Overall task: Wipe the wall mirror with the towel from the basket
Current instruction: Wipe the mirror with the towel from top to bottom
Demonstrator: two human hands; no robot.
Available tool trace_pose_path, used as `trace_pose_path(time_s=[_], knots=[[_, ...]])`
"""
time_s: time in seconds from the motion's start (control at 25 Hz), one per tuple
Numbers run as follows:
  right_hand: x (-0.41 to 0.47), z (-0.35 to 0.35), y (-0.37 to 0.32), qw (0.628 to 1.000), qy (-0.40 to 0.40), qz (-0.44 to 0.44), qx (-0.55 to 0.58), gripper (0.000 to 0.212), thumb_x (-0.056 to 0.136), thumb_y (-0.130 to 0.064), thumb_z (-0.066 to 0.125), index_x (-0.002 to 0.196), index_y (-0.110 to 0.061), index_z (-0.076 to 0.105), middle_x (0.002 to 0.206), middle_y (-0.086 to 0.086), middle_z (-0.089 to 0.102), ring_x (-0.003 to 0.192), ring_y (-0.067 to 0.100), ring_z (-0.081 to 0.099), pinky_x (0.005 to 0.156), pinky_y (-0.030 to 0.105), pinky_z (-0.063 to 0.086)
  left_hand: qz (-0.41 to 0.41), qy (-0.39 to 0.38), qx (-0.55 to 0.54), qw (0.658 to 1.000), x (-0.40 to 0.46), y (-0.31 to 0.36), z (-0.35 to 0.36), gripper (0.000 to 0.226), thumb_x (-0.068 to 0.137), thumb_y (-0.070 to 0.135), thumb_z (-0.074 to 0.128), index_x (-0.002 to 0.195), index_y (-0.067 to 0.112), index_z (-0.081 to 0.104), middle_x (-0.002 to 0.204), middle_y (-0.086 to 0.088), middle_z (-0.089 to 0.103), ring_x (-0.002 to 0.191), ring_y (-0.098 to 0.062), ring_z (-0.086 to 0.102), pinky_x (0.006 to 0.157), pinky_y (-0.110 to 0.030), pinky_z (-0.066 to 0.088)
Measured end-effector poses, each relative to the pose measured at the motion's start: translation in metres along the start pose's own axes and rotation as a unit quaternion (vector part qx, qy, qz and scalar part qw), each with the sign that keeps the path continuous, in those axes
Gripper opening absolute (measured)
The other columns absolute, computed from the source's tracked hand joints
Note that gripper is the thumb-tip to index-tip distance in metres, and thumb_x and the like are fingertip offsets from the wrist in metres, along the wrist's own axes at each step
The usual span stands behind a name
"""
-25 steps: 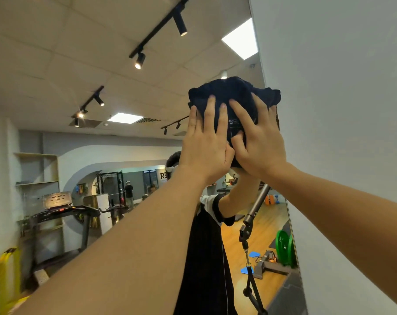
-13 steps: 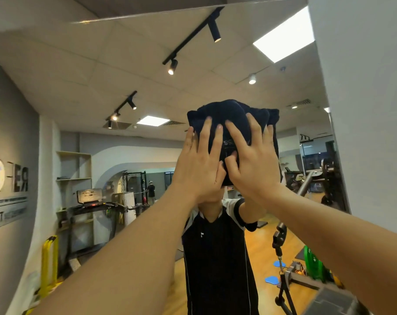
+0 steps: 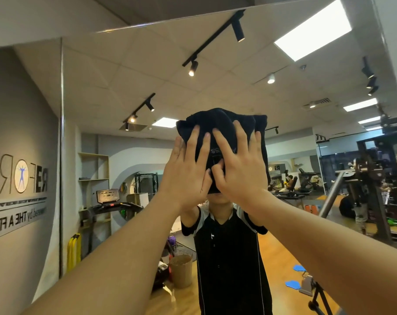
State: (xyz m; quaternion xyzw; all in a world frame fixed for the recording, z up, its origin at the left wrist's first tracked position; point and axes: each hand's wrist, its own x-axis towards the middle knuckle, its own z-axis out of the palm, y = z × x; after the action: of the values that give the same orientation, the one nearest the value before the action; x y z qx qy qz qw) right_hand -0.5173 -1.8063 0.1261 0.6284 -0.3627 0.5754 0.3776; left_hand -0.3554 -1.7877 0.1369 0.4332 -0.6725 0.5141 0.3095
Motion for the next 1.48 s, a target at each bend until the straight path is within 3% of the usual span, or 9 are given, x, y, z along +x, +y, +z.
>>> trace_pose_path(time_s=[0.2,0.44,0.6,0.76,0.88,1.0,1.08,1.24,1.48], knots=[[0.002,0.026,-0.068,1.000,-0.024,-0.008,-0.002,0.069,0.093,-0.039,0.040,0.161,-0.026,0.032,0.168,0.021,0.022,0.153,0.052,0.017,0.126,0.062,0.014,-0.002,-0.006,0.014,1.000,-0.037,-0.066,-0.002,0.076,0.102,0.046,0.021,0.163,0.006,-0.001,0.170,-0.021,-0.009,0.159,-0.033,-0.004,0.129,-0.053,0.003],[0.004,0.062,-0.150,0.999,-0.036,-0.020,0.007,0.069,0.095,-0.041,0.035,0.162,-0.026,0.030,0.169,0.022,0.019,0.155,0.051,0.011,0.126,0.063,0.013,-0.013,-0.008,0.031,0.999,-0.085,-0.143,-0.006,0.076,0.103,0.046,0.024,0.163,0.006,0.001,0.170,-0.020,-0.007,0.159,-0.029,-0.008,0.128,-0.054,0.009],[0.005,0.086,-0.204,0.998,-0.047,-0.033,0.016,0.069,0.095,-0.043,0.034,0.162,-0.026,0.029,0.169,0.022,0.018,0.155,0.051,0.007,0.126,0.063,0.010,-0.016,0.000,0.046,0.999,-0.118,-0.196,-0.012,0.075,0.103,0.046,0.026,0.163,0.006,0.005,0.169,-0.018,-0.004,0.153,-0.017,-0.024,0.127,-0.054,0.012],[0.004,0.104,-0.242,0.998,-0.051,-0.043,0.005,0.071,0.095,-0.046,0.034,0.163,-0.025,0.027,0.169,0.022,0.016,0.155,0.052,0.005,0.127,0.063,0.007,-0.016,0.002,0.026,1.000,-0.142,-0.227,-0.015,0.074,0.103,0.043,0.027,0.163,0.004,0.006,0.170,-0.019,-0.002,0.156,-0.023,-0.013,0.127,-0.057,0.013],[-0.001,0.113,-0.259,0.997,-0.051,-0.052,-0.002,0.072,0.094,-0.047,0.036,0.162,-0.026,0.027,0.169,0.022,0.017,0.155,0.052,0.004,0.126,0.064,0.008,-0.035,0.001,0.004,0.999,-0.158,-0.239,-0.014,0.075,0.103,0.043,0.029,0.163,0.007,0.003,0.170,-0.018,-0.004,0.154,-0.017,-0.022,0.127,-0.053,0.012],[-0.008,0.117,-0.267,0.997,-0.046,-0.057,0.002,0.071,0.094,-0.047,0.035,0.161,-0.026,0.030,0.169,0.021,0.019,0.156,0.052,0.003,0.126,0.065,0.008,-0.048,-0.012,-0.016,0.999,-0.168,-0.243,-0.011,0.077,0.102,0.044,0.030,0.164,0.009,0.000,0.171,-0.016,-0.007,0.156,-0.021,-0.014,0.128,-0.048,0.010],[-0.013,0.119,-0.269,0.997,-0.053,-0.061,-0.002,0.072,0.093,-0.048,0.036,0.162,-0.027,0.029,0.170,0.021,0.017,0.156,0.051,0.001,0.125,0.066,0.008,-0.056,-0.013,-0.031,0.998,-0.175,-0.243,-0.009,0.078,0.102,0.044,0.031,0.164,0.011,-0.001,0.171,-0.015,-0.008,0.156,-0.023,-0.011,0.127,-0.050,0.014],[-0.029,0.122,-0.272,0.995,-0.068,-0.076,-0.016,0.079,0.093,-0.054,0.048,0.163,-0.027,0.024,0.171,0.020,0.013,0.156,0.050,-0.002,0.125,0.065,0.008,-0.062,0.008,-0.039,0.997,-0.193,-0.241,-0.004,0.080,0.100,0.040,0.040,0.164,0.010,0.002,0.171,-0.017,-0.004,0.150,-0.008,-0.029,0.120,-0.057,0.032],[-0.063,0.123,-0.269,0.992,-0.064,-0.105,-0.009,0.078,0.094,-0.053,0.053,0.163,-0.027,0.026,0.171,0.020,0.013,0.157,0.049,0.001,0.127,0.060,0.010,-0.061,0.006,-0.011,0.998,-0.223,-0.221,0.002,0.083,0.095,0.038,0.043,0.162,0.003,0.009,0.168,-0.026,0.003,0.151,-0.015,-0.033,0.115,-0.060,0.031]])
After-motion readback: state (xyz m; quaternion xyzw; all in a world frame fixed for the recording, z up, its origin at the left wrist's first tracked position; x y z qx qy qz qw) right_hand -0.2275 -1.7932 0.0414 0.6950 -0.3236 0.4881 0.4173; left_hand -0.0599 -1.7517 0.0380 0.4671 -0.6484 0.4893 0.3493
